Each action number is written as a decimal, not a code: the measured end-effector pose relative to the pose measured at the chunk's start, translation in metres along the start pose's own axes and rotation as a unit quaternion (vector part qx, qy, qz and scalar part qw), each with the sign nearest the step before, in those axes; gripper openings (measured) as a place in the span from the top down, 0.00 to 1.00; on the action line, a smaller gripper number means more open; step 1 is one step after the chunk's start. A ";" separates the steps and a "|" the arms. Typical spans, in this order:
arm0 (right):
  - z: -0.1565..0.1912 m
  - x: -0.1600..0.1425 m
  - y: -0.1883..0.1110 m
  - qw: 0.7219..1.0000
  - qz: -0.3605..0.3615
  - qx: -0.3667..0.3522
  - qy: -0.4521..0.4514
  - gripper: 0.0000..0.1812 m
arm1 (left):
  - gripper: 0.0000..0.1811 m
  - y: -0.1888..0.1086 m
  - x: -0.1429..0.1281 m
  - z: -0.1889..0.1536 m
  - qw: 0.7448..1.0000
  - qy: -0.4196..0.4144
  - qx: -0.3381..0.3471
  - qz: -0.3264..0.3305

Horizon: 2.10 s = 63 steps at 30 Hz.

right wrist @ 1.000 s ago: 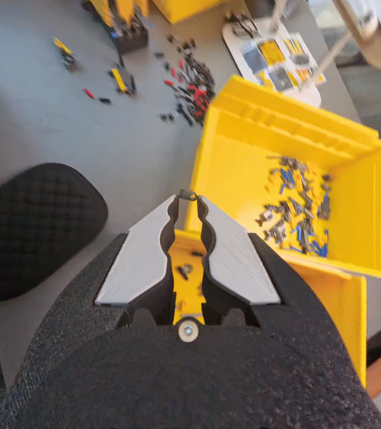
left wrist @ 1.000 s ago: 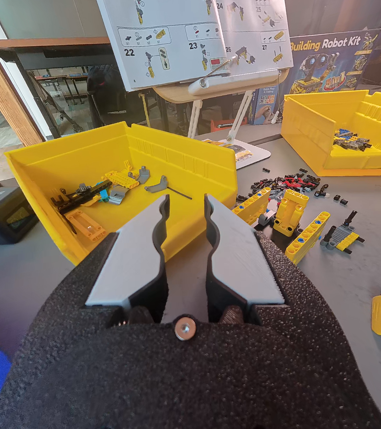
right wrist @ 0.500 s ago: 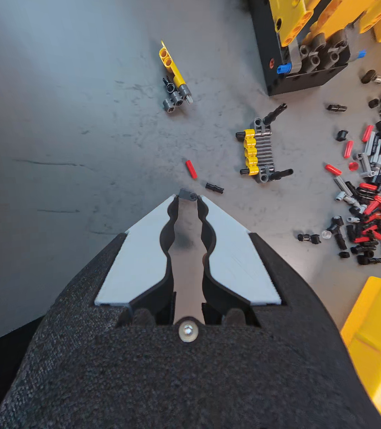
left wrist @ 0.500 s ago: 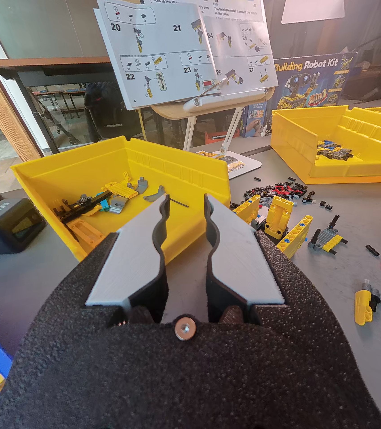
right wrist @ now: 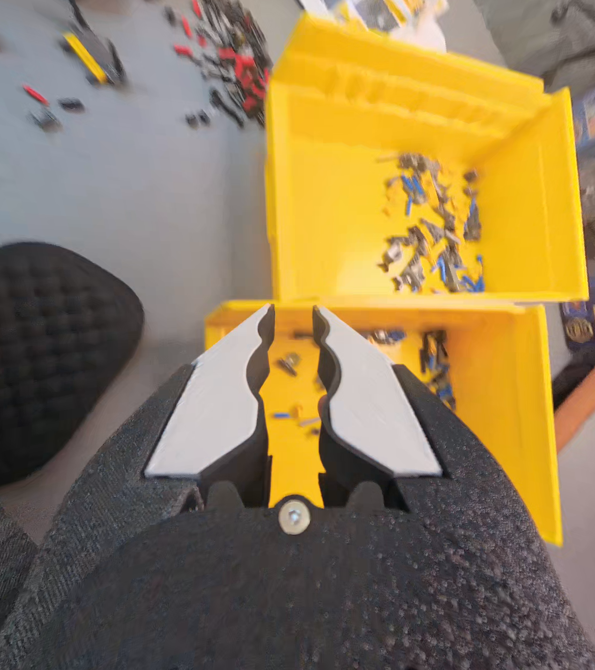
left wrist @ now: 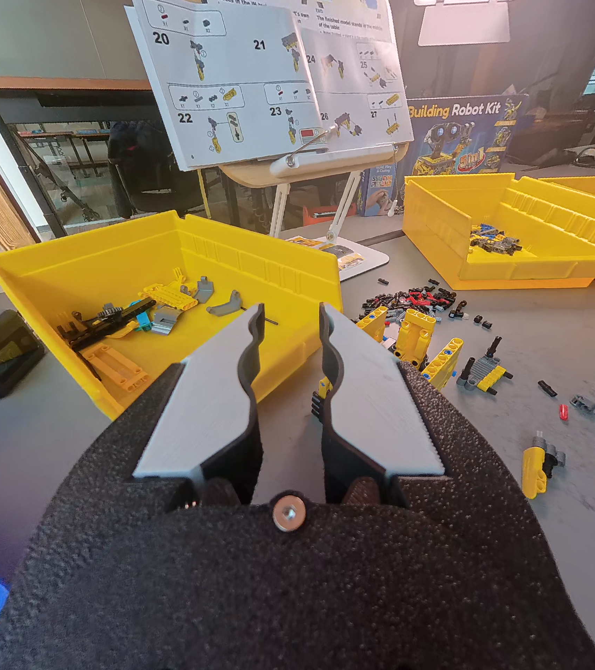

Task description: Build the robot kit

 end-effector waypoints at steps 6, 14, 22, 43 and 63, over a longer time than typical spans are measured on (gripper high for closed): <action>-0.057 -0.106 0.016 0.990 0.138 0.012 0.017 0.92 | 0.84 0.003 -0.006 0.000 1.000 0.009 0.009 0.014; -0.055 -0.140 0.052 0.971 0.220 0.077 -0.048 0.94 | 0.85 0.011 -0.019 -0.001 0.999 0.017 0.018 0.043; -0.028 -0.125 0.068 0.969 0.194 0.148 -0.039 0.94 | 0.85 0.013 -0.025 0.003 0.998 0.017 0.025 0.054; -0.030 -0.071 0.046 0.988 0.109 0.104 -0.030 0.97 | 0.85 0.010 -0.021 0.004 0.999 0.013 0.020 0.044; 0.227 0.108 0.116 0.945 -0.064 0.246 -0.208 0.97 | 0.85 0.001 -0.003 -0.005 1.000 0.013 -0.008 0.006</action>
Point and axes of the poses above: each gripper's, where its closed fingertips meet, y out along the fingers, x out of its top, z = x × y across the jaws, the point moved 2 cm from there along -y, back along the fingers, and after that the axes turned 6 degrees about -x, right-handed, at the moved point
